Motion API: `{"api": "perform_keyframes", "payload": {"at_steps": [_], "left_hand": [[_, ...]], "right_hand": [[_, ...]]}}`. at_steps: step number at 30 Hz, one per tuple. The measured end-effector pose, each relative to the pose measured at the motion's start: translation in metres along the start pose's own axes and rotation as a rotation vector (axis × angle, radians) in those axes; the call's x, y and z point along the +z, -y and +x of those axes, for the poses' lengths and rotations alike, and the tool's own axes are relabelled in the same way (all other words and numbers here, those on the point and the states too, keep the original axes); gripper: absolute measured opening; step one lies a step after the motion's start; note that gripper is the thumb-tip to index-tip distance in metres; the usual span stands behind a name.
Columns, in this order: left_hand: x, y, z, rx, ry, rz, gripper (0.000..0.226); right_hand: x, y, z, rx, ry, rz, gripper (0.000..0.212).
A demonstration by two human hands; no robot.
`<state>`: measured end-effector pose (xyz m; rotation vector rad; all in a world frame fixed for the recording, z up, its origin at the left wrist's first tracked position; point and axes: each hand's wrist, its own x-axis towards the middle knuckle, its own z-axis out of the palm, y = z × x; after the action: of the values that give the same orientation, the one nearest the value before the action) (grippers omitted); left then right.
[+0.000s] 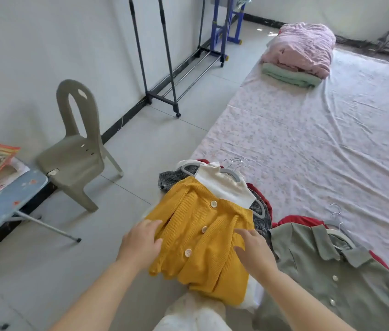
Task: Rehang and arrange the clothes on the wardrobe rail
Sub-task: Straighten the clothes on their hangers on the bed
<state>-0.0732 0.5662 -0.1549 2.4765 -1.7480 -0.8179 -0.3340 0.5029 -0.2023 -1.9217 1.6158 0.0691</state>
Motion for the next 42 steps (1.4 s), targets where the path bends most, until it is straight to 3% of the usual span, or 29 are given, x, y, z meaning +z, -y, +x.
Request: {"api": "perform_keyframes", "payload": {"at_steps": [10, 24, 35, 39, 42], "left_hand": [[-0.013, -0.048, 0.163, 0.114, 0.109, -0.003, 0.048], [0.048, -0.067, 0.299, 0.246, 0.241, 0.023, 0.048], [0.043, -0.083, 0.304, 0.347, 0.183, 0.058, 0.047], [0.024, -0.096, 0.284, 0.415, 0.126, 0.012, 0.049], [0.010, -0.106, 0.263, 0.497, 0.063, -0.049, 0.050]], "right_hand": [[-0.017, -0.008, 0.175, 0.157, 0.021, 0.102, 0.047], [0.015, -0.067, 0.371, 0.310, -0.028, -0.049, 0.028], [0.011, -0.066, 0.352, 0.323, -0.171, 0.072, 0.017], [0.000, -0.040, 0.295, 0.214, -0.320, 0.203, 0.014], [-0.006, -0.016, 0.240, 0.068, -0.456, 0.228, 0.026]]}}
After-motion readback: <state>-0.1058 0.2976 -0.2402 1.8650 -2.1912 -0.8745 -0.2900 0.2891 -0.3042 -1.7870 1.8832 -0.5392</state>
